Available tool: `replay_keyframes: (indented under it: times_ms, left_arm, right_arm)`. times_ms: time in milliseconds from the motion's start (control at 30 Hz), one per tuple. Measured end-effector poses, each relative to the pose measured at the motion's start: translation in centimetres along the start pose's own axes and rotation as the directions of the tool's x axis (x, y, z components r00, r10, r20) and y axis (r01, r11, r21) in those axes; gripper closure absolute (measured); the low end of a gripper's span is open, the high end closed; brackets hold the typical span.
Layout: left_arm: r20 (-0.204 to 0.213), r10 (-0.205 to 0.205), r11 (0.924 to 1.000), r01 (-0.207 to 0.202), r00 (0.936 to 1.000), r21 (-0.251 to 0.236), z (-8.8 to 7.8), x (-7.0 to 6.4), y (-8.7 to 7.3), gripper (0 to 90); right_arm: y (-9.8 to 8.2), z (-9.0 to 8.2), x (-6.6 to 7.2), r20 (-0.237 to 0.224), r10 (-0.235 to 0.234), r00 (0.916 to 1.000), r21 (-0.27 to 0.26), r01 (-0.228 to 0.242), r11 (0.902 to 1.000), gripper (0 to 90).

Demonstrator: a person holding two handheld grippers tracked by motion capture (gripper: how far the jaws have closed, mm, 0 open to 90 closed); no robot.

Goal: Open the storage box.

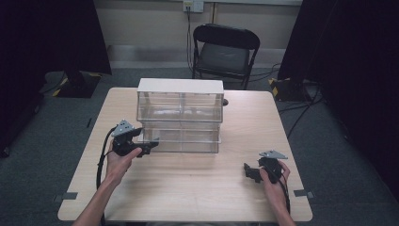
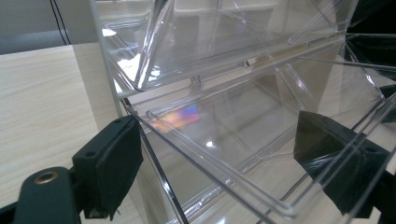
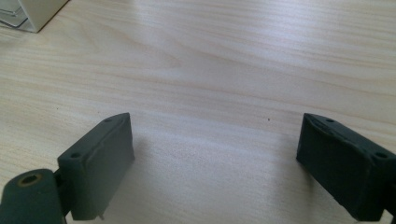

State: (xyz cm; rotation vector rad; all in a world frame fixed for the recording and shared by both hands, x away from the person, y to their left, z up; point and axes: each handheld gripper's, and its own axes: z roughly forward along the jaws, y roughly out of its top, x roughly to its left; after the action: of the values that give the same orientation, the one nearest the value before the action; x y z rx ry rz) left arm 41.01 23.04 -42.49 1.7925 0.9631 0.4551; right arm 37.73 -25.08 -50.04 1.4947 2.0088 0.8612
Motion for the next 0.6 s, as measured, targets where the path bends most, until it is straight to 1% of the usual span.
replay_keyframes:
  times_ms: [233,300,600]
  left_arm:
    - [0.007,-0.016,0.9999,0.016,0.9999,-0.006,-0.03,-0.04,0.01,15.4]
    - [-0.006,-0.014,0.9999,0.014,0.9999,0.000,-0.14,-0.19,0.03,15.5]
    - [-0.015,-0.020,0.9998,0.020,0.9997,-0.001,-0.24,-0.33,0.09,15.7]
  right_arm:
    - [0.00,0.00,0.00,0.000,0.000,1.0000,0.000,0.000,1.0000,10.2]
    - [0.00,0.00,0.00,0.000,0.000,1.0000,0.000,0.000,1.0000,10.2]
    - [0.00,-0.01,0.01,0.001,0.001,1.0000,0.001,-0.001,1.0000,10.2]
